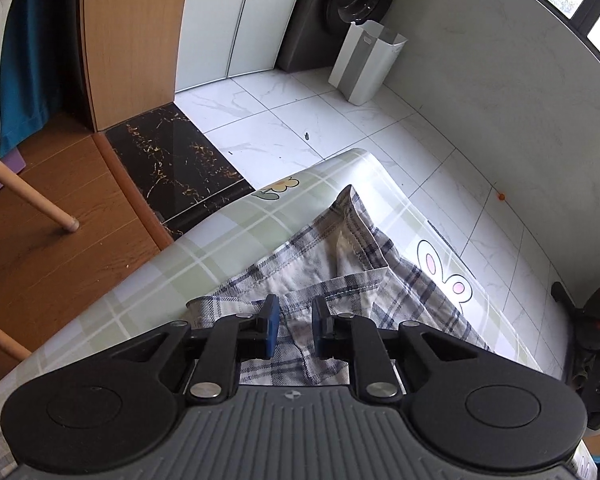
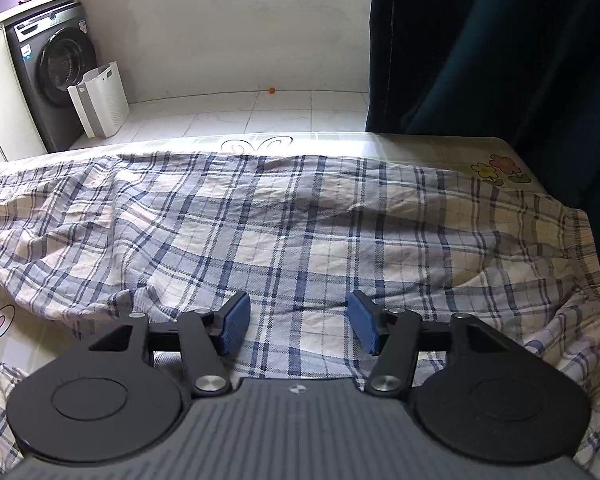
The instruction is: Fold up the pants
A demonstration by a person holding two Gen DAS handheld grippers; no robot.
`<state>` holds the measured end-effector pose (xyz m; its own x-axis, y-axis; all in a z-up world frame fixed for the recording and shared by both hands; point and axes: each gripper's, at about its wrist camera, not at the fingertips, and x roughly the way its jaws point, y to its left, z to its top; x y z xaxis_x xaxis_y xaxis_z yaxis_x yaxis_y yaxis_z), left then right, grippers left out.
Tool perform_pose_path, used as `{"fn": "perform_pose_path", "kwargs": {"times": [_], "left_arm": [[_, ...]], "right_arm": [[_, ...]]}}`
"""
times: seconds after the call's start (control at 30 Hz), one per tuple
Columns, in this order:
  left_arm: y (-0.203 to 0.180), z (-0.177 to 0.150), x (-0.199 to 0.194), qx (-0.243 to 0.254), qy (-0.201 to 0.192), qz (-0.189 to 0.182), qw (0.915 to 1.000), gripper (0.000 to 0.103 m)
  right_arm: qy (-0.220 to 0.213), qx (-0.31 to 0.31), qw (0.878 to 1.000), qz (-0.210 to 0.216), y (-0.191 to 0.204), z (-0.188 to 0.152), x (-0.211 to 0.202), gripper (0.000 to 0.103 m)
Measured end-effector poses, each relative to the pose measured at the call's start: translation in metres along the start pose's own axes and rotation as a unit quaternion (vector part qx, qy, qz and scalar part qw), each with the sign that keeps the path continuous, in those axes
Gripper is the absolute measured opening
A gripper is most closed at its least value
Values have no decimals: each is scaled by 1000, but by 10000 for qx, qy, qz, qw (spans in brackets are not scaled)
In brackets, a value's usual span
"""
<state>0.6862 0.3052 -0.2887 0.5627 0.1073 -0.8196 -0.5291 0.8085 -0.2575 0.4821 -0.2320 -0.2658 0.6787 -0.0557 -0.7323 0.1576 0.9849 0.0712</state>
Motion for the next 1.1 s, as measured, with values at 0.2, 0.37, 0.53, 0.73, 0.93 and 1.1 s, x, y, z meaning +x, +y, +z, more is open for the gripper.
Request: {"fn": "perform_pose_path", "kwargs": {"times": [0.2, 0.37, 0.53, 0.73, 0.93, 1.1], "left_arm": [[-20, -11, -3, 376, -296, 614, 9970, 16], [-38, -22, -3, 793, -495, 1033, 9902, 11], [-19, -18, -22, 361, -558, 740, 9950, 6], [8, -15, -63, 136, -958, 627, 9933, 5], [38, -27, -77, -206, -980, 782, 9919, 6], [57, -42, -99, -326, -1210, 632, 9901, 6]], "right_arm": [[-31, 32, 10000, 28, -1, -1, -1, 58], [-38, 87, 9999, 50, -4, 0, -2, 59], [-43, 102, 9999, 42, -7, -1, -4, 59], [-62, 185, 9998, 77, -12, -3, -7, 59], [-22, 157, 9998, 71, -9, -2, -7, 59], [12, 54, 10000, 25, -7, 0, -6, 59]]}}
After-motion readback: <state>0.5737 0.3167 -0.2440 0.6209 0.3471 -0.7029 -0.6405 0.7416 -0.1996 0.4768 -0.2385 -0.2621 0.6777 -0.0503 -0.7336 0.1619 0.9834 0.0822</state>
